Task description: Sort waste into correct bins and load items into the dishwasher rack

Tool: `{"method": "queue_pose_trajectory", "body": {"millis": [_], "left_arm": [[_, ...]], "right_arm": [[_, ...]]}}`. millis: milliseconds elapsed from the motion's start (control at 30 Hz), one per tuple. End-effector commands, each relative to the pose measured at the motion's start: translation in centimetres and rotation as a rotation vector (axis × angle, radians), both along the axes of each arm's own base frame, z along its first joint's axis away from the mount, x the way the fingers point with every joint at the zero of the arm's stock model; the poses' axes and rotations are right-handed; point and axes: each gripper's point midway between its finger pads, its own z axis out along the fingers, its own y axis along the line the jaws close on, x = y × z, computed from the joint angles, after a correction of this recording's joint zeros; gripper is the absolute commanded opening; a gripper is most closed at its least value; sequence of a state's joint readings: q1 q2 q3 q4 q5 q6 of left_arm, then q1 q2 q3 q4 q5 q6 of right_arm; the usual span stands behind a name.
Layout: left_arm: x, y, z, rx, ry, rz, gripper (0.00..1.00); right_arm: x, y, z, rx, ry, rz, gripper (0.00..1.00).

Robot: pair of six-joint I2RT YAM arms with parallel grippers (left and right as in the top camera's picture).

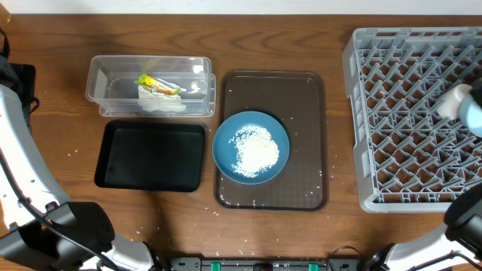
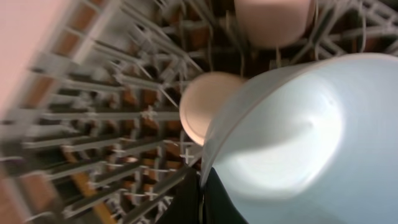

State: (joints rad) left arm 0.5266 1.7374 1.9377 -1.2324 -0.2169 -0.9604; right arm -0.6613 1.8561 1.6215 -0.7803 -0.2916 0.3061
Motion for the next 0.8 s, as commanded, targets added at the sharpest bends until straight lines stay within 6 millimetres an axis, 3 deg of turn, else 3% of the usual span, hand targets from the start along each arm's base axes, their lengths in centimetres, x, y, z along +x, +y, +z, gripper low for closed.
{"method": "queue_pose_trajectory", "body": {"millis": [0, 167, 333, 600, 767], "left_arm": [[-0.3, 0.3, -0.3, 0.012, 0.027, -0.001, 0.92], [-0.3, 0.3, -0.3, 0.012, 0.027, -0.001, 0.92], [-0.3, 0.3, -0.3, 0.011, 0.026, -0.001, 0.92], [-0.3, 0.3, -0.3, 0.012, 0.027, -0.001, 0.92], [-0.3, 0.3, -0.3, 0.012, 0.027, -0.001, 0.92]], "right_arm": [[0.2, -0.6, 5.9, 0.054, -0.245, 0.135, 0.01], [-1.9, -2.7, 7.9, 0.065, -0.393, 0.221, 0.01], [-2.6, -2.7, 8.6, 0.049, -0.475, 0.315, 0.01], [-0.8, -2.3, 7.6, 0.085, -0.664, 0.452, 0.01], [0.1, -3.5, 4.9, 0.166, -0.655, 0.403, 0.01]]}}
